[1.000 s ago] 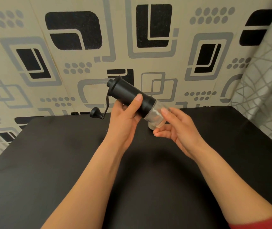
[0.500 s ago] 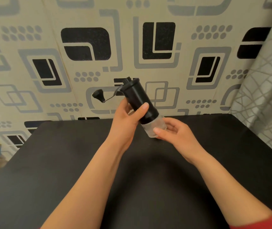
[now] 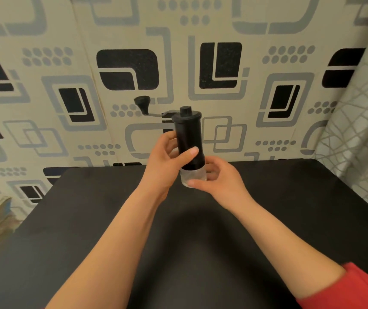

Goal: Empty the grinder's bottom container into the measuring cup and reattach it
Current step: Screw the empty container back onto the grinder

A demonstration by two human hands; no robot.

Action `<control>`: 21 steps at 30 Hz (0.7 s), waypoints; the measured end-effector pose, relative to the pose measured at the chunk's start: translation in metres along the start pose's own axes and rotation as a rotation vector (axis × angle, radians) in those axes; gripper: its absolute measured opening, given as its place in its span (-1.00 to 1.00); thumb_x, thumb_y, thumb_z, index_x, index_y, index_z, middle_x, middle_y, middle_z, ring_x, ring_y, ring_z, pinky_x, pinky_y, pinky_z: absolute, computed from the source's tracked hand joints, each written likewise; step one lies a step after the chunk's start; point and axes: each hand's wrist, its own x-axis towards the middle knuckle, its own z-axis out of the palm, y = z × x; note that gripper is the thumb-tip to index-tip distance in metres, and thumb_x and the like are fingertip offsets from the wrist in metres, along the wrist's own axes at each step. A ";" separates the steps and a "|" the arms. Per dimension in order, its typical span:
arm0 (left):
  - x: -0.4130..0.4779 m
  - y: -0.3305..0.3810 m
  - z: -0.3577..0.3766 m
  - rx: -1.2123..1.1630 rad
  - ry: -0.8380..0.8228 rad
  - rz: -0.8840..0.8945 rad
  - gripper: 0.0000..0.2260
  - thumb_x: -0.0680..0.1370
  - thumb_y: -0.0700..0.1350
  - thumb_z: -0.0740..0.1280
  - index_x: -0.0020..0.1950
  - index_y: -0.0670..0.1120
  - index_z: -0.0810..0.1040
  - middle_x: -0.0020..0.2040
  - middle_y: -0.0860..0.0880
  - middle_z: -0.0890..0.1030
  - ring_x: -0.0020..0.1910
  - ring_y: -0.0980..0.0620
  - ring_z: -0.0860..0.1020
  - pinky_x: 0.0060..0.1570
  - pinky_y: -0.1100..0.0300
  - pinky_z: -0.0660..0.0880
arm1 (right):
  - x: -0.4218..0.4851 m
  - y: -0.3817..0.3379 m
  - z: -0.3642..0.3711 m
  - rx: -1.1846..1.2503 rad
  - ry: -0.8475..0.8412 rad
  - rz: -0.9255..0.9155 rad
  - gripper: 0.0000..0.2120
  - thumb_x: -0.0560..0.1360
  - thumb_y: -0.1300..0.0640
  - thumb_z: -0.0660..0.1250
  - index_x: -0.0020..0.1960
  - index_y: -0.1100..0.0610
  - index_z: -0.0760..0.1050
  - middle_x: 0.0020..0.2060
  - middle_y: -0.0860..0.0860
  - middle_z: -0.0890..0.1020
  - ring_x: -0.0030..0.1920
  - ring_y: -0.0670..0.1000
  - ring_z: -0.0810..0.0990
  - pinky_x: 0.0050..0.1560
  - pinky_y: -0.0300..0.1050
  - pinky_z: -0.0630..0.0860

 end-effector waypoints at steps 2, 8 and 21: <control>0.001 -0.003 -0.005 0.001 0.009 -0.002 -0.56 0.50 -0.19 0.46 0.35 -0.04 0.44 0.22 0.01 0.62 0.17 0.08 0.61 0.14 0.11 0.55 | 0.004 0.000 0.009 0.014 0.005 0.005 -0.39 0.37 0.07 0.59 0.37 0.03 0.46 0.19 -0.04 0.65 0.15 -0.04 0.63 0.18 -0.03 0.59; 0.004 -0.017 -0.018 0.040 0.046 -0.011 -0.55 0.50 -0.20 0.46 0.36 -0.02 0.45 0.23 0.01 0.62 0.20 0.09 0.59 0.17 0.11 0.53 | 0.016 0.006 0.035 0.037 0.011 0.004 -0.48 0.38 0.13 0.58 0.28 -0.01 0.49 0.16 -0.05 0.66 0.14 -0.04 0.63 0.22 0.00 0.58; 0.005 -0.048 -0.026 0.102 0.118 -0.029 -0.51 0.48 -0.22 0.47 0.36 0.06 0.45 0.13 0.03 0.66 0.12 0.15 0.62 0.07 0.21 0.54 | 0.031 0.033 0.060 0.039 0.025 0.006 -0.46 0.39 0.18 0.57 0.29 -0.07 0.48 0.00 -0.28 0.58 0.02 -0.23 0.55 -0.01 -0.40 0.43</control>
